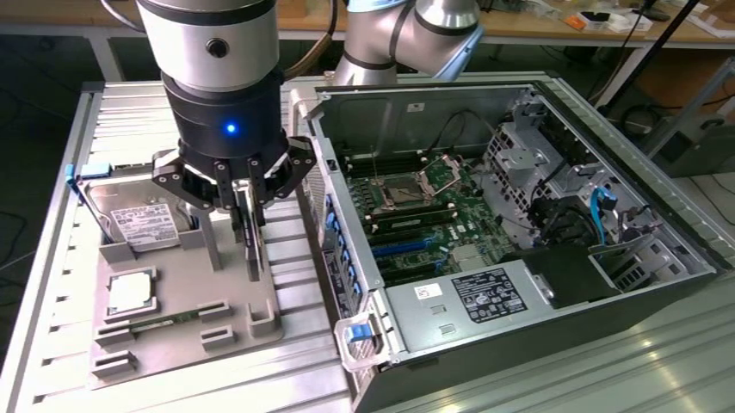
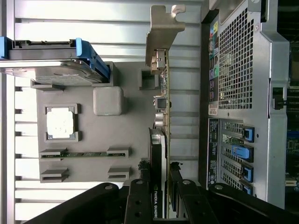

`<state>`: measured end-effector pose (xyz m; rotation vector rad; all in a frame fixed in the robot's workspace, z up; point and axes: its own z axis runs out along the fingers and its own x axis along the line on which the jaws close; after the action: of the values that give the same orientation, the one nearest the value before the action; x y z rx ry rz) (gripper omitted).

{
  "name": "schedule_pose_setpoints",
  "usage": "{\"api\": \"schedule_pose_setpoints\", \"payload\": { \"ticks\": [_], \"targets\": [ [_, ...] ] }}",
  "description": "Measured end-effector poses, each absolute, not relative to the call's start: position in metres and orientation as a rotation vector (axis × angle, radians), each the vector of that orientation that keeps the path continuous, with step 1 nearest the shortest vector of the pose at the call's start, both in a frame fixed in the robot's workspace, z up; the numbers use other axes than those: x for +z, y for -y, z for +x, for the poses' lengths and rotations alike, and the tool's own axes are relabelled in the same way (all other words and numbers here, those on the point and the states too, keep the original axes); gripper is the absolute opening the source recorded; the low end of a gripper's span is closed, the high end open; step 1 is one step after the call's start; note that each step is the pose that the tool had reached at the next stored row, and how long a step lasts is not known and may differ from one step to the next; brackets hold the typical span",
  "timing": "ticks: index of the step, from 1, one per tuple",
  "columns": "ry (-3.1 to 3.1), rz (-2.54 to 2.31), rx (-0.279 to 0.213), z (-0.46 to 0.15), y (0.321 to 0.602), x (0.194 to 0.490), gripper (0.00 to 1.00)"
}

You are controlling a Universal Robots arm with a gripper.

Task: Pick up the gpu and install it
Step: 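Pick up the gpu and move the gpu toward the slot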

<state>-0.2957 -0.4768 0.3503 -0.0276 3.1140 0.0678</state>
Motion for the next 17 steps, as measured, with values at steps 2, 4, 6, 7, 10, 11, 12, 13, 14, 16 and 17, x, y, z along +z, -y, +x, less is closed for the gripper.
{"api": "schedule_pose_setpoints", "payload": {
  "ticks": [2,4,6,7,10,11,12,13,14,16,17],
  "targets": [
    [-3.114,-0.028,0.068,-0.296,0.477,0.35,0.27],
    [-3.114,-0.028,0.068,-0.296,0.477,0.35,0.27],
    [-3.114,-0.028,0.068,-0.296,0.477,0.355,0.27],
    [-3.114,-0.028,0.068,-0.296,0.477,0.357,0.27],
    [-3.114,-0.028,0.068,-0.296,0.477,0.364,0.27],
    [-3.114,-0.028,0.068,-0.296,0.477,0.365,0.27],
    [-3.114,-0.028,0.068,-0.296,0.477,0.368,0.27],
    [-3.114,-0.028,0.068,-0.296,0.477,0.372,0.27],
    [-3.114,-0.028,0.068,-0.296,0.477,0.374,0.27],
    [-3.115,-0.028,0.068,-0.296,0.477,0.38,0.27],
    [-3.115,-0.028,0.068,-0.296,0.477,0.382,0.27]
  ]
}}
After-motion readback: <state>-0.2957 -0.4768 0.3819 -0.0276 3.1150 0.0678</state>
